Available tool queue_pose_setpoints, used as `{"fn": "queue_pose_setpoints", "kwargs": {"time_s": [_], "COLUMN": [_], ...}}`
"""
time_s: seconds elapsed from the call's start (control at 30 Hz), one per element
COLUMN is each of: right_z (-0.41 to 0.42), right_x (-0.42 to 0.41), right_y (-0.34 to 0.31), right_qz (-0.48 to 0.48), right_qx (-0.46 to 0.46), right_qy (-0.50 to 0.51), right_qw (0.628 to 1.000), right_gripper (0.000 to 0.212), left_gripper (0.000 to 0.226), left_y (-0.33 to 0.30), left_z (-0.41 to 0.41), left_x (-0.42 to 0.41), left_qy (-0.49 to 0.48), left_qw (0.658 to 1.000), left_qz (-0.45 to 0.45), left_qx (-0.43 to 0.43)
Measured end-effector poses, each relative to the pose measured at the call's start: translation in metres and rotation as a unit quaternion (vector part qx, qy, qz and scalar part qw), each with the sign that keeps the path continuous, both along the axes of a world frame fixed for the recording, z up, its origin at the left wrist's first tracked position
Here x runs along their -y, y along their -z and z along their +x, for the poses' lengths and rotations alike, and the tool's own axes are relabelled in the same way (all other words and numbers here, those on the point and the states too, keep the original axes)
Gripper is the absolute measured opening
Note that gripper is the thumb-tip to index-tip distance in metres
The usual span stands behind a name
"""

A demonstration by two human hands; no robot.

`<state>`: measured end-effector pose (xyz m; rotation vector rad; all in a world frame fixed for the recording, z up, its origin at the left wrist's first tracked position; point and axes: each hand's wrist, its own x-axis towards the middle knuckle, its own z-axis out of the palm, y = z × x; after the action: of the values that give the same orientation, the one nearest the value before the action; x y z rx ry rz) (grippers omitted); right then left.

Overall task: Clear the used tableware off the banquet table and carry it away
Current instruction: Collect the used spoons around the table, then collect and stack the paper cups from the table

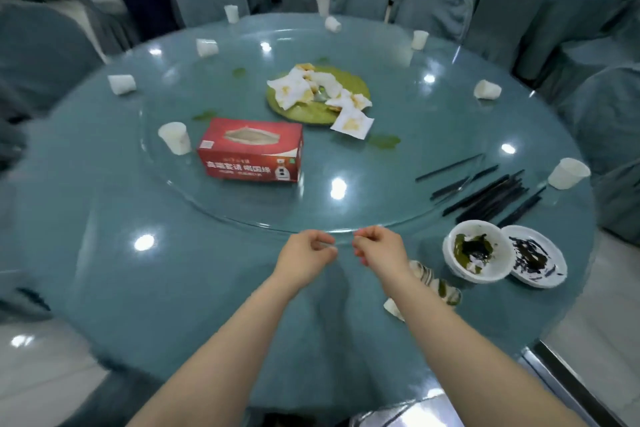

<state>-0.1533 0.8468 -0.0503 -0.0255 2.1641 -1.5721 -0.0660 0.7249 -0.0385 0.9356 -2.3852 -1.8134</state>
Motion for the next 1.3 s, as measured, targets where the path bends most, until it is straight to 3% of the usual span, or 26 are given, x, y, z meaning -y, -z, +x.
{"fn": "queue_pose_setpoints", "kwargs": {"time_s": [0.2, 0.4, 0.63, 0.77, 1.0, 1.07, 1.17, 1.2, 1.3], "right_z": [0.034, 0.046, 0.016, -0.02, -0.07, -0.077, -0.08, -0.079, -0.067], "right_x": [0.11, 0.209, 0.318, 0.388, 0.504, 0.529, 0.55, 0.553, 0.549], "right_y": [-0.033, -0.067, -0.09, -0.084, -0.039, -0.021, 0.006, 0.013, 0.024], "right_qz": [-0.013, -0.015, -0.011, 0.025, 0.158, 0.238, 0.365, 0.382, 0.348], "right_qx": [-0.012, -0.081, -0.155, -0.187, -0.31, -0.356, -0.379, -0.378, -0.403], "right_qy": [-0.12, -0.221, -0.303, -0.358, -0.457, -0.496, -0.549, -0.552, -0.535], "right_qw": [0.993, 0.972, 0.94, 0.914, 0.819, 0.756, 0.649, 0.637, 0.656], "right_gripper": [0.014, 0.014, 0.015, 0.03, 0.076, 0.085, 0.073, 0.072, 0.065], "left_gripper": [0.023, 0.025, 0.033, 0.037, 0.036, 0.036, 0.033, 0.032, 0.031], "left_y": [-0.04, -0.088, -0.135, -0.146, -0.125, -0.114, -0.096, -0.092, -0.083], "left_z": [0.067, 0.112, 0.122, 0.118, 0.119, 0.13, 0.148, 0.153, 0.168], "left_x": [0.1, 0.195, 0.28, 0.32, 0.38, 0.385, 0.388, 0.387, 0.385], "left_qy": [-0.1, -0.198, -0.255, -0.294, -0.358, -0.371, -0.413, -0.423, -0.451], "left_qw": [0.993, 0.972, 0.95, 0.938, 0.923, 0.92, 0.904, 0.9, 0.889], "left_qz": [0.02, 0.003, -0.038, -0.054, -0.077, -0.077, -0.08, -0.083, -0.077], "left_qx": [-0.052, -0.127, -0.175, -0.173, -0.117, -0.098, -0.072, -0.059, -0.035]}}
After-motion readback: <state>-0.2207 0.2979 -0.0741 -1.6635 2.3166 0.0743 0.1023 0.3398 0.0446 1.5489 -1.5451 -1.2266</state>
